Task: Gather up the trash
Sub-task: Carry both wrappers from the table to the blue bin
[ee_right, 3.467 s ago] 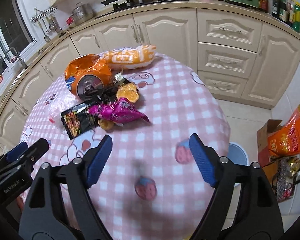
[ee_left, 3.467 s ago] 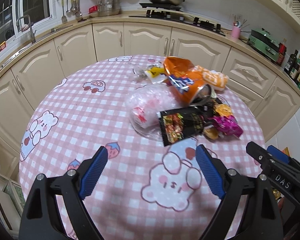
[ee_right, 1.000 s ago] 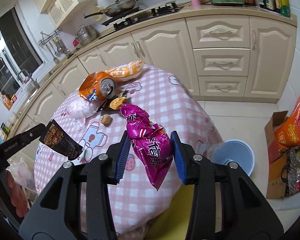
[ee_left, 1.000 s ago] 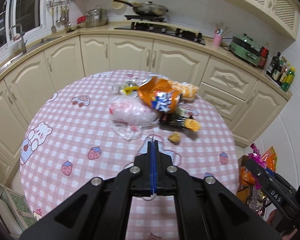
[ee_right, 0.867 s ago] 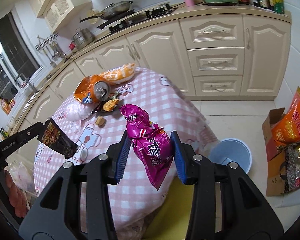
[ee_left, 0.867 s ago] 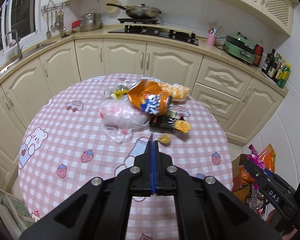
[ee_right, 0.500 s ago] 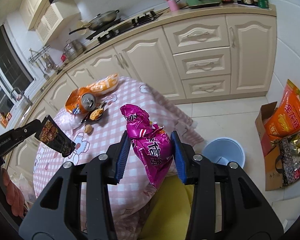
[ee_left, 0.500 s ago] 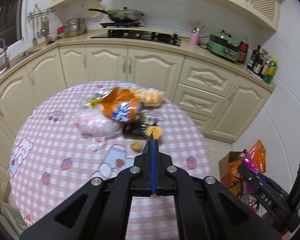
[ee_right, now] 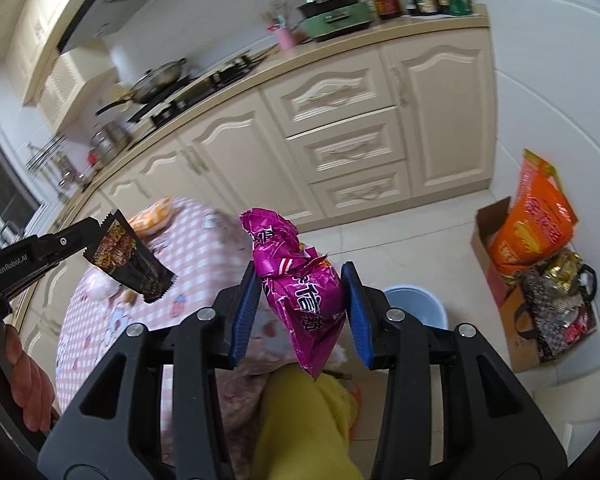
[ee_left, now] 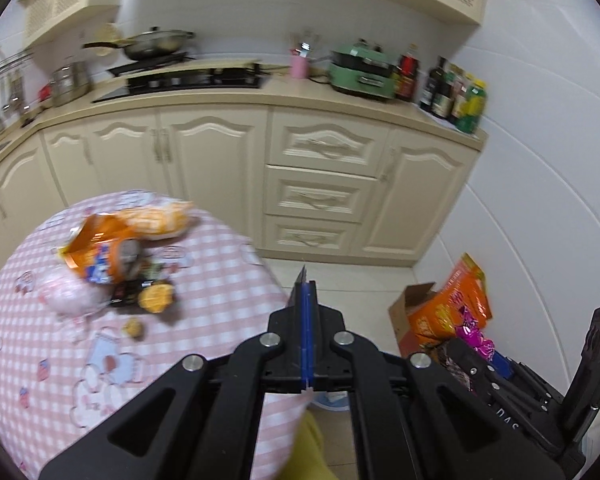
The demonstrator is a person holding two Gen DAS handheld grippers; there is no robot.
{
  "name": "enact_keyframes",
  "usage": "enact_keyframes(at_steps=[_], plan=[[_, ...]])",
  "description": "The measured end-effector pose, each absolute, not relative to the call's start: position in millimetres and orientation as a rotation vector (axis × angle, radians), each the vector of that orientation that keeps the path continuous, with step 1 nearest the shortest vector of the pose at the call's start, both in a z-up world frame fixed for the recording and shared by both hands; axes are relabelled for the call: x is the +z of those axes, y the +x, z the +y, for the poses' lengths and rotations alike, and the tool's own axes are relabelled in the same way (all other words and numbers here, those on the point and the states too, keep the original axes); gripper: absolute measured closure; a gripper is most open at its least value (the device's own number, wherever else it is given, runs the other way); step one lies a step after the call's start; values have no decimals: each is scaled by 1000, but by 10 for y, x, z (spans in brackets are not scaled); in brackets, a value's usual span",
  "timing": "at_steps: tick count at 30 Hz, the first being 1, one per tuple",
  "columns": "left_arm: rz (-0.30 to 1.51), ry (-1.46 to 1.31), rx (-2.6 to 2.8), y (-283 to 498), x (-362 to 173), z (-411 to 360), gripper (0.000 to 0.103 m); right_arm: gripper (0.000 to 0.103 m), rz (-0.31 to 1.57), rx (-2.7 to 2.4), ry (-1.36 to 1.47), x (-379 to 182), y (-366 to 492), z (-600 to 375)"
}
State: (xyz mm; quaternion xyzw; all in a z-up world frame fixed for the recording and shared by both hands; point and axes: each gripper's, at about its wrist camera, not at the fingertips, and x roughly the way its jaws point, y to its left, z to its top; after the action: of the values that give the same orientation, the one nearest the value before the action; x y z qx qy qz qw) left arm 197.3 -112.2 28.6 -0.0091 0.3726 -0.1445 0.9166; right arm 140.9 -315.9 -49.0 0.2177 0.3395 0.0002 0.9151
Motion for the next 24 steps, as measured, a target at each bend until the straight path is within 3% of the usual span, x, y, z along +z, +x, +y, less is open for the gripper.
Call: enact_keyframes(at_steps=[21,24], plan=[[1002,140,-459,2427,-661,-2564,103,62,768,-185,501,-870,1479,-4023],[1013,177,-446,2509,-797,-2623,97,62,794,-187,508,-959,1563,-4028]])
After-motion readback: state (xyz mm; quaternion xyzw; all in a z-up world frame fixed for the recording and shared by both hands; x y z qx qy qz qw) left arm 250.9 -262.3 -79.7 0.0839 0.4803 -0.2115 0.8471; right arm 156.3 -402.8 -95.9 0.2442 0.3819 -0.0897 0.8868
